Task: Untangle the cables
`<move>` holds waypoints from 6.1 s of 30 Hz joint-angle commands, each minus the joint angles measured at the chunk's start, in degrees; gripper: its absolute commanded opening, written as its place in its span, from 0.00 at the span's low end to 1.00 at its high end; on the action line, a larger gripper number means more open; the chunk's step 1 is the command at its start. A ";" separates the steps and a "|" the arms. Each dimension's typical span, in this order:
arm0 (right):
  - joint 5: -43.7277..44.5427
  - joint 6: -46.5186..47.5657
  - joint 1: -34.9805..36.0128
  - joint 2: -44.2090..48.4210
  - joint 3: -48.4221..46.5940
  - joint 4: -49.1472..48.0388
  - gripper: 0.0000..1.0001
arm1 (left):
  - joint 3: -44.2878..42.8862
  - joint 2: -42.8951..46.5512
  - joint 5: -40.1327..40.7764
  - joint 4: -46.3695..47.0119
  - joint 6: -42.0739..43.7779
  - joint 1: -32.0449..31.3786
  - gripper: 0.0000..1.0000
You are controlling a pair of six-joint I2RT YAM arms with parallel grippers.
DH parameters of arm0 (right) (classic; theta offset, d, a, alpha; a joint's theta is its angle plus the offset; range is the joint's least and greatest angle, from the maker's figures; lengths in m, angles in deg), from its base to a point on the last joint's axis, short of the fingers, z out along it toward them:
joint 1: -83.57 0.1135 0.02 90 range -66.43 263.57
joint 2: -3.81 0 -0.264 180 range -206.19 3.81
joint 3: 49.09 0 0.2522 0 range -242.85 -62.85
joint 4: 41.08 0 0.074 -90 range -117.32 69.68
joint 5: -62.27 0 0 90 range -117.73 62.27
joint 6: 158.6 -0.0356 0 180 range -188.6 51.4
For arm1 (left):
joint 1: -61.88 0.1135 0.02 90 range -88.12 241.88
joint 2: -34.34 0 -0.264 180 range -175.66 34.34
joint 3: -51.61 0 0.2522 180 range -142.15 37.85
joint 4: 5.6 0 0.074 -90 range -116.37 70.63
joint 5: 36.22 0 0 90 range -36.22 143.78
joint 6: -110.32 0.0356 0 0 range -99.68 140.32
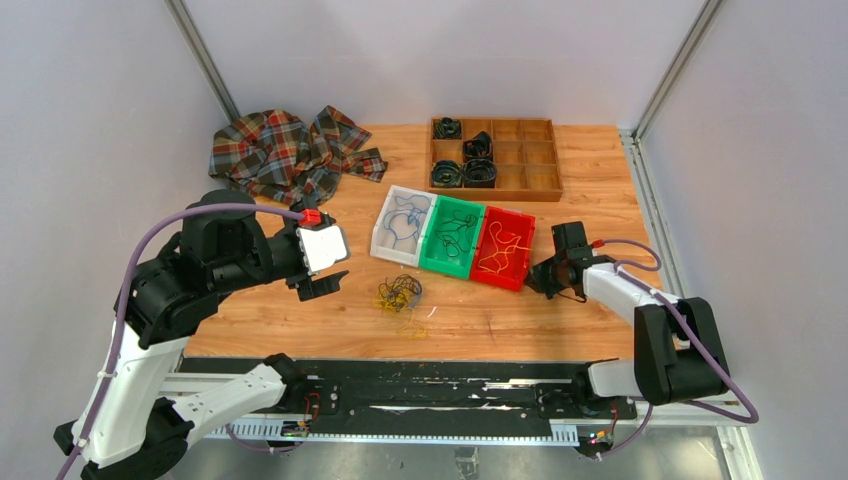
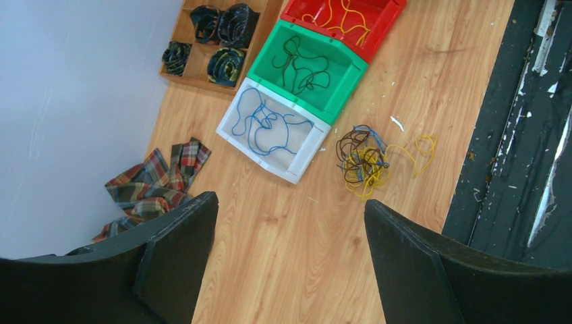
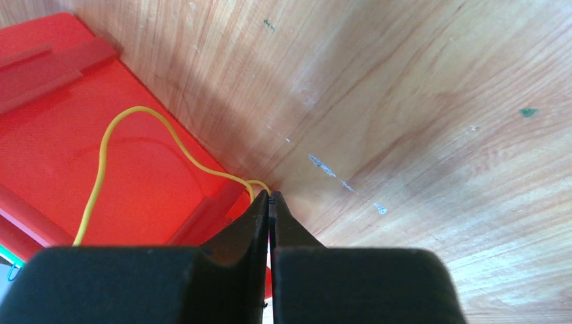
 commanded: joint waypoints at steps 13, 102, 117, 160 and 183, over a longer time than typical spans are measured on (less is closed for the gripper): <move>12.09 6.72 -2.19 10.94 -2.61 9.63 0.01 | -0.22 0.58 -0.36 0.48 -0.55 -0.41 0.84; 11.62 9.02 0.62 -7.01 -18.38 7.60 0.26 | 0.04 1.62 1.20 0.43 -0.15 -0.41 0.85; 21.72 14.59 2.35 5.56 -19.59 11.53 0.01 | -0.01 1.93 1.10 -0.01 0.11 -0.41 0.85; 23.46 36.99 17.69 -20.10 -38.43 14.04 0.45 | 10.68 -1.79 7.81 -2.86 -9.49 1.13 0.96; 19.34 48.85 27.82 13.18 -17.34 2.33 0.67 | 40.63 -13.24 -4.73 21.63 -5.68 11.26 0.98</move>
